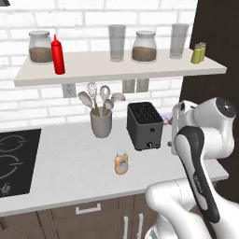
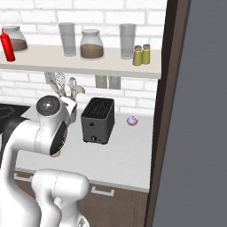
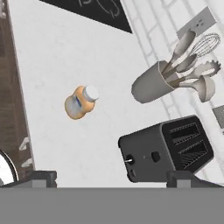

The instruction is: Put the shaker and condiment bottle from the counter next to their counterparts in the cabinet.

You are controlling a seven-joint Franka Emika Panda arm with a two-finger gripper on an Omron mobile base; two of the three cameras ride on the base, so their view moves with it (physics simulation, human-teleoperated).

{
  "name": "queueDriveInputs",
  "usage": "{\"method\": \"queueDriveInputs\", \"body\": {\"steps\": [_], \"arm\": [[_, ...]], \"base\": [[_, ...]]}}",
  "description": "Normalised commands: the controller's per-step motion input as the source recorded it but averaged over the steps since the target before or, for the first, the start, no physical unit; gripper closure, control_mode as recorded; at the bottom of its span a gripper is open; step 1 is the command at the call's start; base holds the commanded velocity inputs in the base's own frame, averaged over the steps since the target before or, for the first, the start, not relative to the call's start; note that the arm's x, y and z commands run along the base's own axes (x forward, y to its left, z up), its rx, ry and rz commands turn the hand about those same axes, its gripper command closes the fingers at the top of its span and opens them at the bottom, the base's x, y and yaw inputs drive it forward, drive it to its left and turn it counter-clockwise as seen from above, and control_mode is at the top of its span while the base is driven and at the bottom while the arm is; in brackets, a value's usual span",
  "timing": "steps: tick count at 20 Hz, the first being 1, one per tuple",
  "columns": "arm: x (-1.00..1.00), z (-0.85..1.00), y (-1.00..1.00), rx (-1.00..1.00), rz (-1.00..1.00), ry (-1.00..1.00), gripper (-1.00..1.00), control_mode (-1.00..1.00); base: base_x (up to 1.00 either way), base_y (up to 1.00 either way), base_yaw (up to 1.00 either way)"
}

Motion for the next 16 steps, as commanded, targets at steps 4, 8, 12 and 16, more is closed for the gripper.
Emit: {"method": "queueDriveInputs", "body": {"steps": [4,8,12,16], "arm": [[0.22,-0.59,0.01,0.0,0.0,-0.18,-1.0,-1.0],[0.05,-0.64,0.02,0.0,0.0,-0.14,-1.0,-1.0],[0.01,-0.64,0.05,0.0,0.0,-0.1,-1.0,-1.0],[0.0,-0.57,0.01,0.05,0.02,-0.02,-1.0,-1.0]], "base": [[0.0,0.0,0.0],[0.0,0.0,0.0],[0.0,0.0,0.0],[0.0,0.0,0.0]]}}
